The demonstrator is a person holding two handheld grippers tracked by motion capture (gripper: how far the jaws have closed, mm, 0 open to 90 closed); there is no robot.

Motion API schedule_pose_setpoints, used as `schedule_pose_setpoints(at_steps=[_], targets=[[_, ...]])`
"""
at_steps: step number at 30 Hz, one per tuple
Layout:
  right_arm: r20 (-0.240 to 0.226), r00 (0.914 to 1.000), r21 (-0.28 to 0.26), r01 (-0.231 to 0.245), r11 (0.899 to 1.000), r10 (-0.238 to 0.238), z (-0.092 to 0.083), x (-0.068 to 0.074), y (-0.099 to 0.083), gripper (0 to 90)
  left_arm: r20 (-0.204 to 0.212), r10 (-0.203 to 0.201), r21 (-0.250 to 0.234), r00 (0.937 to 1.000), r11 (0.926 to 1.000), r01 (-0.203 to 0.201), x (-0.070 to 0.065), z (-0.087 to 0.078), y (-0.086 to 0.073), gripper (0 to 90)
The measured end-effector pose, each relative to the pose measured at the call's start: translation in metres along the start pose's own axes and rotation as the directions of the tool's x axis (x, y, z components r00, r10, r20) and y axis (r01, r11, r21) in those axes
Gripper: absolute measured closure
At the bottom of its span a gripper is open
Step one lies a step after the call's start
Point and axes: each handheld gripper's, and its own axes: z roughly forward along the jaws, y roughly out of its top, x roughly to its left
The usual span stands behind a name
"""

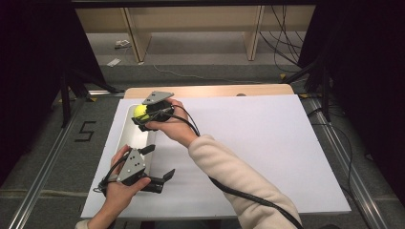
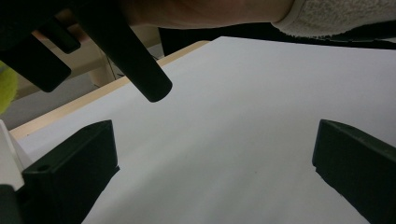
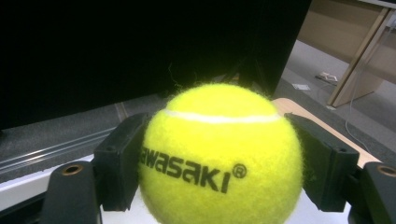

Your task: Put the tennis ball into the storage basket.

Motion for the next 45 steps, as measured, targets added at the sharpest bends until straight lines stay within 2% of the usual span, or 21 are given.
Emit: schedule_pose_setpoints(at_steps=[45], targets=[[-0.019, 0.9998, 0.031, -0.004, 1.0, 0.004, 0.018, 0.004, 0.0, 26.2, 0.003, -0.003, 0.001, 1.0, 1.0, 0.003, 0.0, 0.0, -0.001, 0.0]])
